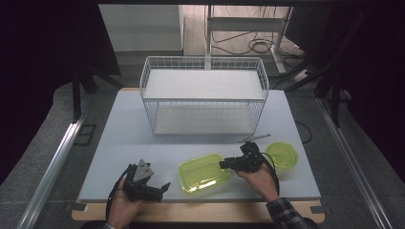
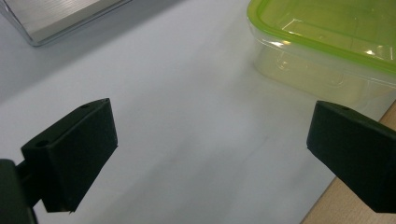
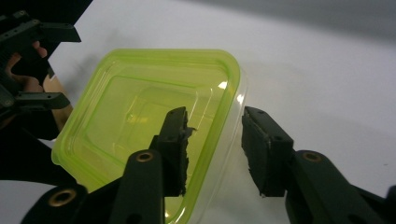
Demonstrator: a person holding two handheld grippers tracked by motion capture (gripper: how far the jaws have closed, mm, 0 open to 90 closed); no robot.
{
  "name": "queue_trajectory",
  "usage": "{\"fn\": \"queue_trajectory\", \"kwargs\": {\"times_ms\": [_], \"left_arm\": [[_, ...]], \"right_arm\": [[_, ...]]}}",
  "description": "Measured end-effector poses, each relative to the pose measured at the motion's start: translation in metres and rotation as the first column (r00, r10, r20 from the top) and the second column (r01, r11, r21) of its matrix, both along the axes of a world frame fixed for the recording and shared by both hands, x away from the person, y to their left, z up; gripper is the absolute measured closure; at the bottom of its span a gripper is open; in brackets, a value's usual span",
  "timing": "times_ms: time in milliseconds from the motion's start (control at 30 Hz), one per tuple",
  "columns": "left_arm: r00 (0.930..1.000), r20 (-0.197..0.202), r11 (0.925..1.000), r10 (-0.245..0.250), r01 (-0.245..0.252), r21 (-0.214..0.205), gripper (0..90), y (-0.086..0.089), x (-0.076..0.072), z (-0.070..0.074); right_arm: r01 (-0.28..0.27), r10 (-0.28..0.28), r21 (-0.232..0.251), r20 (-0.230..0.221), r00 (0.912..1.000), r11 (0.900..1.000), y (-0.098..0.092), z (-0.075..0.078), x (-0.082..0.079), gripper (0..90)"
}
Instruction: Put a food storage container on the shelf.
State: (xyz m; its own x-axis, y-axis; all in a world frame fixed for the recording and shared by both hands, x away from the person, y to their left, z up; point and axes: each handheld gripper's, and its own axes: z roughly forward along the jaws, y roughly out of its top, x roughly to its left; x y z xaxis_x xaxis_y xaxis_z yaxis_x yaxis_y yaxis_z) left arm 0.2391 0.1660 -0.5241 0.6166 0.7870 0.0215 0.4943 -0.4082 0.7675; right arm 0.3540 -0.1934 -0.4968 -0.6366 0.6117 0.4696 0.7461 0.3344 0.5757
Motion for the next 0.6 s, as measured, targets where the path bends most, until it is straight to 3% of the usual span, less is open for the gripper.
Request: {"fn": "queue_trajectory", "kwargs": {"times_ms": [33,233,367,433,600], "left_arm": [[1.0000,0.001,1.0000,-0.001,0.001,0.001,1.4,-0.0007,0.0001,-0.0004],[0.9999,0.000,0.9999,-0.011,0.011,0.013,1.4,-0.0030,-0.0001,-0.0010],[1.0000,0.000,0.9998,-0.010,0.010,0.015,1.4,-0.0029,0.0000,-0.0011],[1.0000,0.000,0.9999,-0.009,0.009,0.014,1.5,-0.0025,0.0001,-0.0011],[1.0000,-0.002,0.9999,-0.004,0.004,0.012,1.5,-0.0019,0.0000,-0.0012]], "right_arm": [[-0.011,0.011,0.015,-0.037,0.9992,0.9998,0.0001,-0.0040,0.0020,65.3],[-0.007,0.013,0.058,-0.106,0.9942,0.9983,-0.0030,-0.0080,0.0053,72.5],[-0.010,0.030,0.115,-0.169,0.9851,0.9933,-0.0041,-0.0093,0.0075,78.3],[-0.016,0.042,0.134,-0.189,0.9812,0.9908,-0.0035,-0.0084,0.0078,79.7],[0.001,0.025,0.138,-0.187,0.9820,0.9904,-0.0043,-0.0064,0.0072,80.2]]}}
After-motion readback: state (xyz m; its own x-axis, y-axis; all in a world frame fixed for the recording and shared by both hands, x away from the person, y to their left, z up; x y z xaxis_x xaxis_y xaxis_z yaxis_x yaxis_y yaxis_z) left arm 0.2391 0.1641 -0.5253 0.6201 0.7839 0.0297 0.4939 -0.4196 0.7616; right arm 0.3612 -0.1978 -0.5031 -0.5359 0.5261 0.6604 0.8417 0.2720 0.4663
